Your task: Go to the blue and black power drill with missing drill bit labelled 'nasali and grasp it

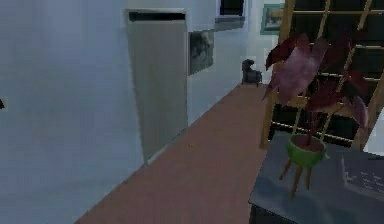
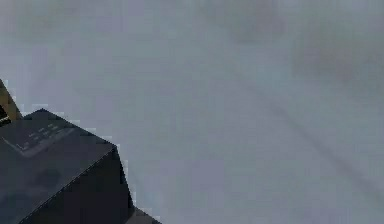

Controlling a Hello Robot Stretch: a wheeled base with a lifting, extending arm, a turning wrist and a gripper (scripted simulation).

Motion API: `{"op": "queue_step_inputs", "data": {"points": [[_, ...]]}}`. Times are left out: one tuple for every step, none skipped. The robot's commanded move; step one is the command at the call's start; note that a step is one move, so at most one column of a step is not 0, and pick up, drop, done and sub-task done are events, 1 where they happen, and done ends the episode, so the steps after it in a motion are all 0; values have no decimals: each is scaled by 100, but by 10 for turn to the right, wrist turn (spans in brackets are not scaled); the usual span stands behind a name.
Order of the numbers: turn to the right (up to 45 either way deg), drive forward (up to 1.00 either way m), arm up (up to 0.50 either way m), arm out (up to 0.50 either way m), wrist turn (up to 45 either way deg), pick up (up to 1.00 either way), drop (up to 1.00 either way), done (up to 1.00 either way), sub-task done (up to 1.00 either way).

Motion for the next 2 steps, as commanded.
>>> {"op": "queue_step_inputs", "data": {"points": [[0, 100, 0, 0, 0, 0, 0, 0, 0], [-360, 0, 0, 0, 0, 0, 0, 0, 0]]}}
